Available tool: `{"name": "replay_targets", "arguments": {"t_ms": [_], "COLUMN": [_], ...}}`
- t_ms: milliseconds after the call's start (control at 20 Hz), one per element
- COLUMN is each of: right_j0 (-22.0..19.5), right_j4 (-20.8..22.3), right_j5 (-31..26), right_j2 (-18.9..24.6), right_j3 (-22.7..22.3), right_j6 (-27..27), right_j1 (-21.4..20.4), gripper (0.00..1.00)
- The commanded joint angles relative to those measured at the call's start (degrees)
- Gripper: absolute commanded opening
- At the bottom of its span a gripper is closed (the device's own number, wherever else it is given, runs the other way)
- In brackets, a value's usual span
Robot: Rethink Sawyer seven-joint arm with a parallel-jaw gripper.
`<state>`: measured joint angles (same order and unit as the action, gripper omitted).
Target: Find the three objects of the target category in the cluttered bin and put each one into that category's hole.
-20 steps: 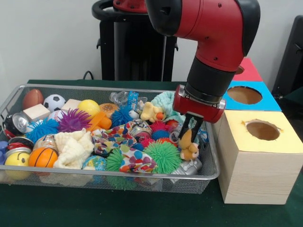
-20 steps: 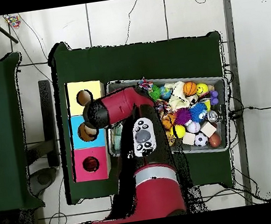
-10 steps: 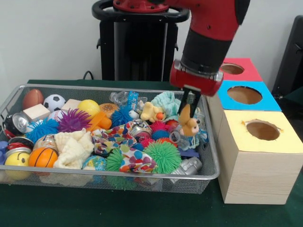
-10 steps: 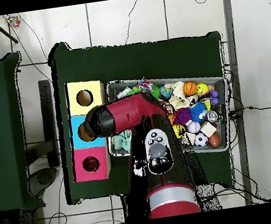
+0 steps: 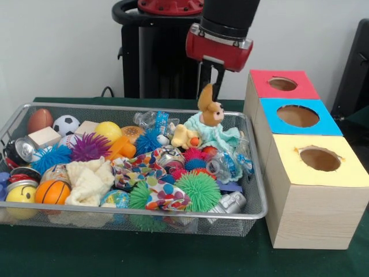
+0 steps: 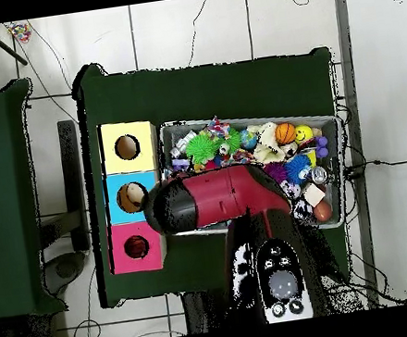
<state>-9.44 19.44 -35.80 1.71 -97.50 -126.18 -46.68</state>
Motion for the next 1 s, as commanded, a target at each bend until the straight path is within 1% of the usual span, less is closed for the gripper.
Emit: {"name": "replay_targets", "arguments": {"t_ms": [50, 100, 250, 400, 550, 650, 800, 950, 1000], "right_j0": [-1.13, -0.26, 4.45, 10.26, 14.05, 15.67, 18.32, 22.22, 22.86], "right_j4": [1.42, 1.81, 3.31, 3.68, 1.83, 0.07, -0.66, 0.07, 0.02], "right_j5": [5.20, 5.43, 6.46, 8.81, 10.48, 12.10, 16.10, 20.82, 22.89], "right_j2": [4.02, 3.63, 1.19, -1.55, -1.93, -1.52, -2.29, -5.81, -6.59], "right_j3": [-12.46, -12.94, -13.82, -15.26, -17.98, -19.99, -22.01, -21.90, -22.10], "right_j6": [1.92, 1.15, -2.98, -7.78, -10.08, -10.69, -12.12, -14.58, -14.86], "right_j1": [-3.35, -3.47, -3.17, -2.92, -3.29, -3.10, -1.28, 1.36, 2.12], "gripper": [0.00, 0.00, 0.00, 0.00, 0.00, 0.00, 0.00, 0.00, 0.00]}}
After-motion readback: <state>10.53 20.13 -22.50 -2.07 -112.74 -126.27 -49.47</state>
